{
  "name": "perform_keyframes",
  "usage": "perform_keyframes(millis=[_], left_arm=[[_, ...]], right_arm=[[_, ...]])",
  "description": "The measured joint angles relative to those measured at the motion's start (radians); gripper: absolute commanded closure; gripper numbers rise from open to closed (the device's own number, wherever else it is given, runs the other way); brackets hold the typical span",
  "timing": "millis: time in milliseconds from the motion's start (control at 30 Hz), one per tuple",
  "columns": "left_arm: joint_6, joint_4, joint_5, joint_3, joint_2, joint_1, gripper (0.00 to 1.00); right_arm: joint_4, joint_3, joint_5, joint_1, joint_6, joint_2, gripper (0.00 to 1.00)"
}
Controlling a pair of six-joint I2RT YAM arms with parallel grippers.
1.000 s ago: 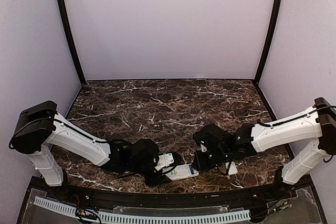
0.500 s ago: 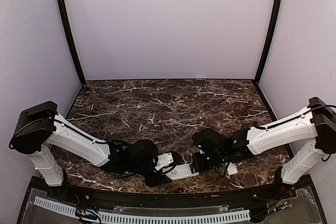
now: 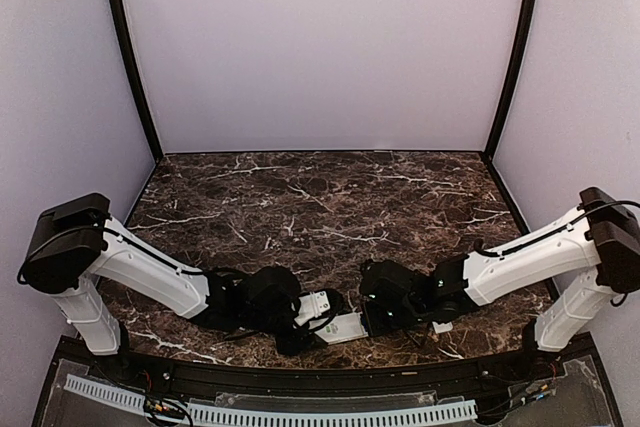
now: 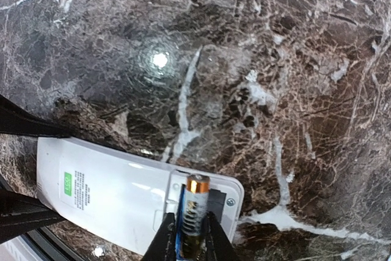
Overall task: Load the batteries into the remote control
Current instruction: Place the battery in the battery compartment.
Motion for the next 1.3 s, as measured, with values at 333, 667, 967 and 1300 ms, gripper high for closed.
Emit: perform_keyframes(millis=[333,667,967,1300], left_arm=[[0.0,0.005,0.001,-0.001,0.001,0.0,0.57],[0.0,0.006,0.001,-0.002,0.001,0.0,0.57],[0.0,0.014,0.001,-0.006,0.001,0.0,0.57],[0.0,0.016,0.001,-0.007,0.001,0.0,0.58]], right_arm=[[-0.075,0.019,-0.003,0.015,-0.005,-0.033,0.72],[-0.148,0.05,-0.064,-0.07,-0.112,-0.112,0.8],[-0.137,0.094,-0.097,-0.116,-0.206,-0.046,0.89],[-0.108,0.128,-0.122,-0.161,-0.254,0.047,0.97]])
